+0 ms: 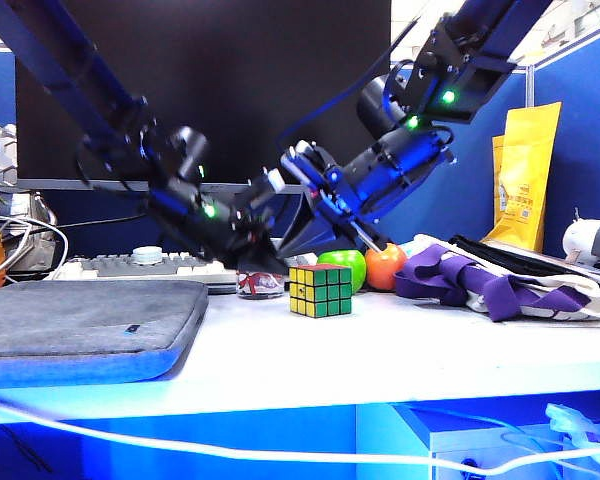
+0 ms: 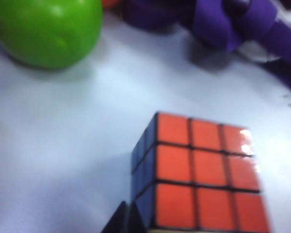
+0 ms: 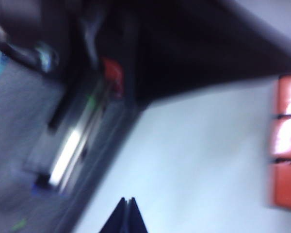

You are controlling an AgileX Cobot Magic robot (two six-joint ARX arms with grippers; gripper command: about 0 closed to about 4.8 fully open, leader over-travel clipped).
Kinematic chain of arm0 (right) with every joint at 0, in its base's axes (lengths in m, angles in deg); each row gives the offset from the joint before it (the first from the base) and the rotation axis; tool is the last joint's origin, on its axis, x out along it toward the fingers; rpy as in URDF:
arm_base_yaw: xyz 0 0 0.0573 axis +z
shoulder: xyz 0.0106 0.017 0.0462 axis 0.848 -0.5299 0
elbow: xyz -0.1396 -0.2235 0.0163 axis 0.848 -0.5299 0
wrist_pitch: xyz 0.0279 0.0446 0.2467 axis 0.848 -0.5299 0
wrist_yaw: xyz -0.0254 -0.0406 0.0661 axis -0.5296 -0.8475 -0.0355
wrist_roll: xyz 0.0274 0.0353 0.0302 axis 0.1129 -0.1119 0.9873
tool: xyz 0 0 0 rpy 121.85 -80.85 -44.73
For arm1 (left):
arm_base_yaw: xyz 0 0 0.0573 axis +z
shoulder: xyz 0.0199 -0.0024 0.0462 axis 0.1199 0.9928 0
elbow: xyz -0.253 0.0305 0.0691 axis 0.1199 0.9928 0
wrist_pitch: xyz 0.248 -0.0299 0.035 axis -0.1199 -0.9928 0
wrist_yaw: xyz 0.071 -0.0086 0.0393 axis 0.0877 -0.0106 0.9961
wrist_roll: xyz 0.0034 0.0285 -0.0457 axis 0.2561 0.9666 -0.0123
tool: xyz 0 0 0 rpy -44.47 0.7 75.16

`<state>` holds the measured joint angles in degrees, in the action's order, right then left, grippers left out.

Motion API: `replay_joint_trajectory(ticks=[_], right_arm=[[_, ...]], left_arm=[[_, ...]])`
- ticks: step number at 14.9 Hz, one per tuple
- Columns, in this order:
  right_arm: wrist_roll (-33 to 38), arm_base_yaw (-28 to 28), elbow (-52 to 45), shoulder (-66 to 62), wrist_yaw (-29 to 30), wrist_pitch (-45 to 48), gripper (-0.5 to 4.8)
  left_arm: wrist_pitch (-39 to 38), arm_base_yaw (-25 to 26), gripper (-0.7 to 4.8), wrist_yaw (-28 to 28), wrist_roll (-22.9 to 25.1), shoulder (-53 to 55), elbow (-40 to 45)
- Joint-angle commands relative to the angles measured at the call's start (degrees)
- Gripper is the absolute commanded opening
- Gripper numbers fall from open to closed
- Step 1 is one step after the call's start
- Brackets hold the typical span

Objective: Rotate the Rubik's Cube so that its red face is facing towards you.

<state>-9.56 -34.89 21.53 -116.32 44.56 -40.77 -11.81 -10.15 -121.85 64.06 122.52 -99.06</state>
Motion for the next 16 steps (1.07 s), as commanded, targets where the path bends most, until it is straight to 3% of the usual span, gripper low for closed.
replay_joint_trajectory(ticks=[1, 8, 12, 16], right_arm=[[-1.4, -0.1, 0.3, -1.0, -4.2, 1.2, -0.01], [-3.9, -0.9, 0.3, -5.8, -12.7, 3.0, -0.01], [-10.6, -2.9, 0.3, -5.8, -16.5, -0.4, -0.01], [-12.7, -5.1, 0.3, -4.9, -17.7, -2.5, -0.01]], left_arm=[[1.3, 0.0, -0.06, 0.1, -0.8, 0.6, -0.3], [1.6, -2.1, -0.05, -2.6, -1.7, 0.6, -0.3], [3.5, -5.2, -0.05, -2.8, -6.6, 0.6, -0.3], [4.4, -5.3, -0.06, -3.0, -11.8, 0.6, -0.3]])
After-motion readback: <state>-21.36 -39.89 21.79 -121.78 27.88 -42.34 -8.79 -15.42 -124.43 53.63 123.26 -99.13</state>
